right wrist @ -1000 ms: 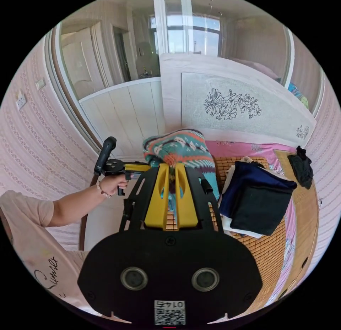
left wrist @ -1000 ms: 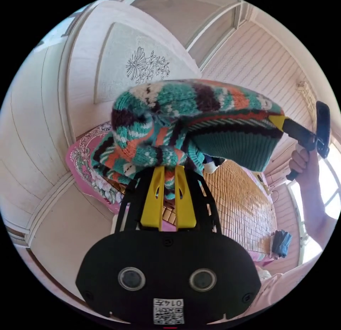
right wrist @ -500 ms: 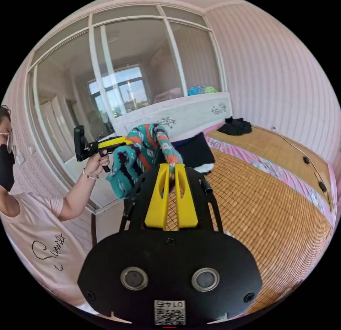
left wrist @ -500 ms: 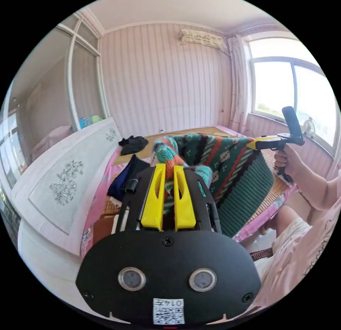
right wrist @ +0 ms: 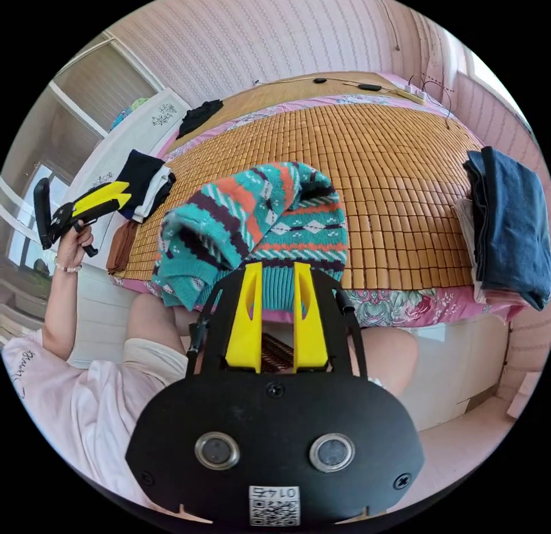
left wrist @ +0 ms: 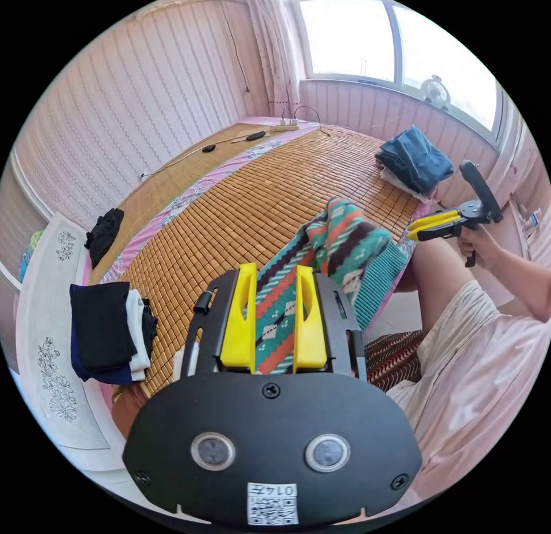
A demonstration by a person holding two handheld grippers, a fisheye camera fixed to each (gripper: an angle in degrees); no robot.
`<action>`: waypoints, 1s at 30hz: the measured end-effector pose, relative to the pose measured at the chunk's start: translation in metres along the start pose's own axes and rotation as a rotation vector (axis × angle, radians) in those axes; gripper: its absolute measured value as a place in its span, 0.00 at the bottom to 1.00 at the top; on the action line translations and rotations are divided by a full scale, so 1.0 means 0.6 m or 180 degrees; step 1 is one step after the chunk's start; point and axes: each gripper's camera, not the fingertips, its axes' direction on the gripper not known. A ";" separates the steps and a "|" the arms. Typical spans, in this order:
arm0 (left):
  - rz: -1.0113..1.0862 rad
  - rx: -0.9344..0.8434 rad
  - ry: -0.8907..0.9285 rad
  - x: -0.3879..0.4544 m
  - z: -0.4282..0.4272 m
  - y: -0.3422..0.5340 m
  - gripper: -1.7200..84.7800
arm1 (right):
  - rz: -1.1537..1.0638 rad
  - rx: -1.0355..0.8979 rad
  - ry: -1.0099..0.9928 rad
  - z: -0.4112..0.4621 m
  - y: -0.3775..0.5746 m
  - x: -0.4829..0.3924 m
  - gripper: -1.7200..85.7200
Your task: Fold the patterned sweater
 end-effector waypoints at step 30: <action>-0.1495 -0.1357 0.0083 0.008 0.335 0.073 0.21 | -0.0211 -0.0210 -0.1089 -0.100 -0.022 0.167 0.25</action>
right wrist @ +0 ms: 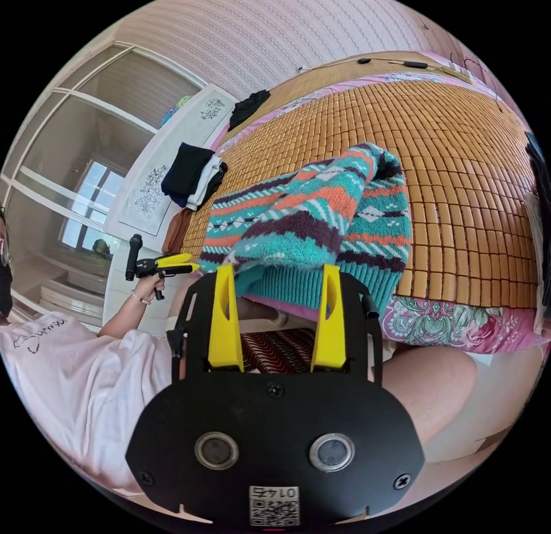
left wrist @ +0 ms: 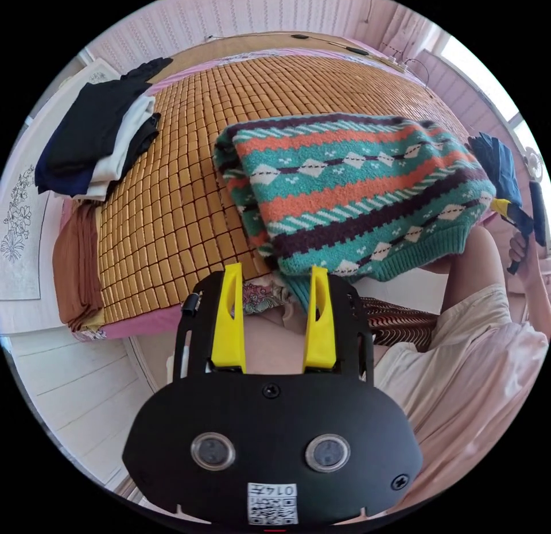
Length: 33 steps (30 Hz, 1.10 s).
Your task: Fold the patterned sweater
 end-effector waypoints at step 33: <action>0.0391 -0.0182 -0.0052 0.061 0.111 -0.093 0.09 | -0.0508 -0.0040 0.0301 -0.039 -0.001 -0.090 0.05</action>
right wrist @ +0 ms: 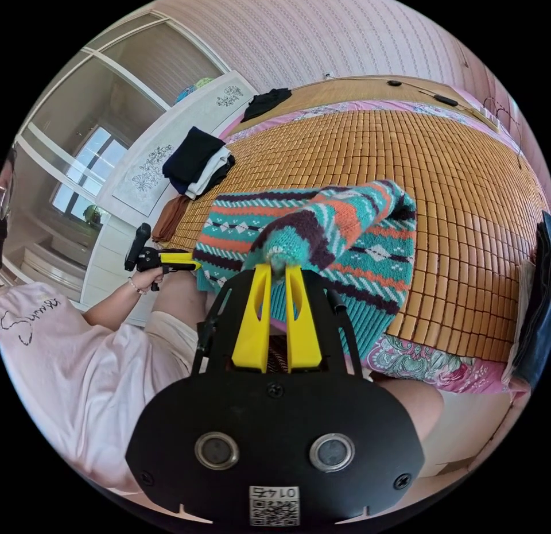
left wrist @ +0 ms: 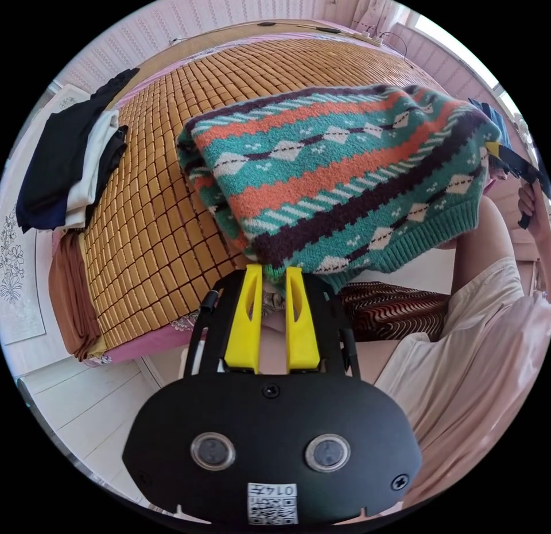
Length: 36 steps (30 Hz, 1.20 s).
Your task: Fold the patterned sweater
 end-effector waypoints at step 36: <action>0.1697 0.0088 -0.0546 0.104 0.019 0.036 0.11 | -0.0452 0.0519 -0.0469 0.001 -0.155 -0.059 0.04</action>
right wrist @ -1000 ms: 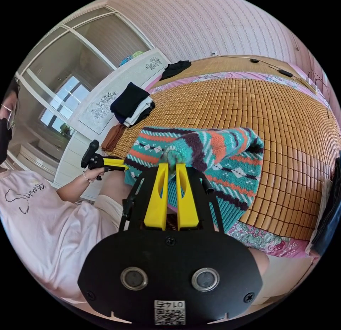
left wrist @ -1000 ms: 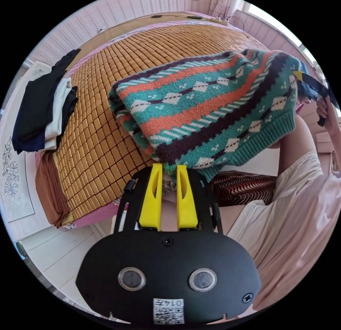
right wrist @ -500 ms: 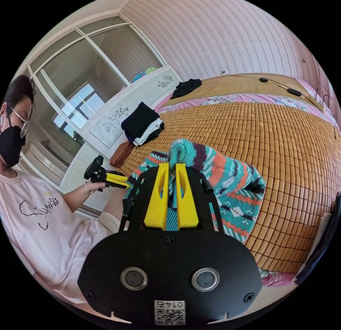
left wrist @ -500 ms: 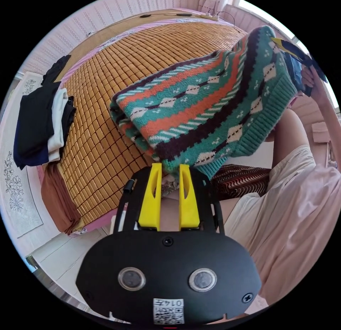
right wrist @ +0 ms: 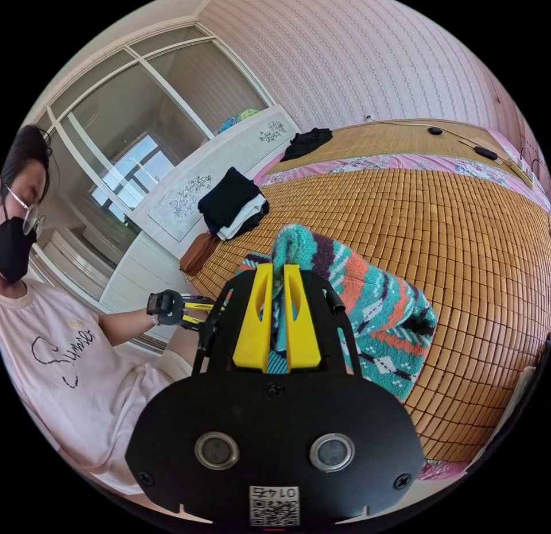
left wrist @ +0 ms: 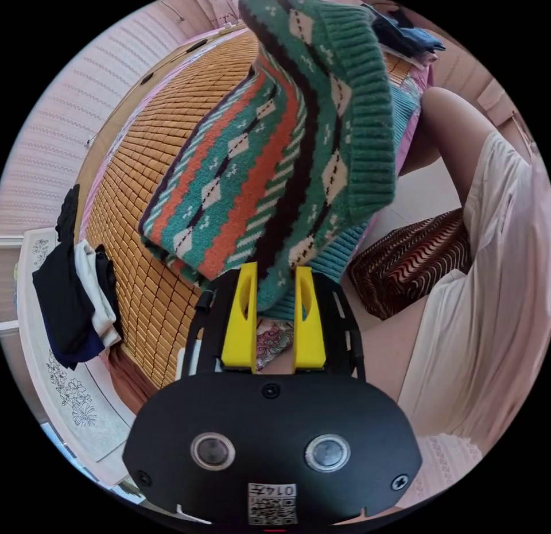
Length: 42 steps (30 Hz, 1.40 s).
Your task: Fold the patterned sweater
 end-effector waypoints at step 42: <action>-0.0541 0.1176 0.0622 -0.205 0.014 -0.205 0.15 | 0.0189 -0.0480 0.0278 0.217 -0.245 0.181 0.04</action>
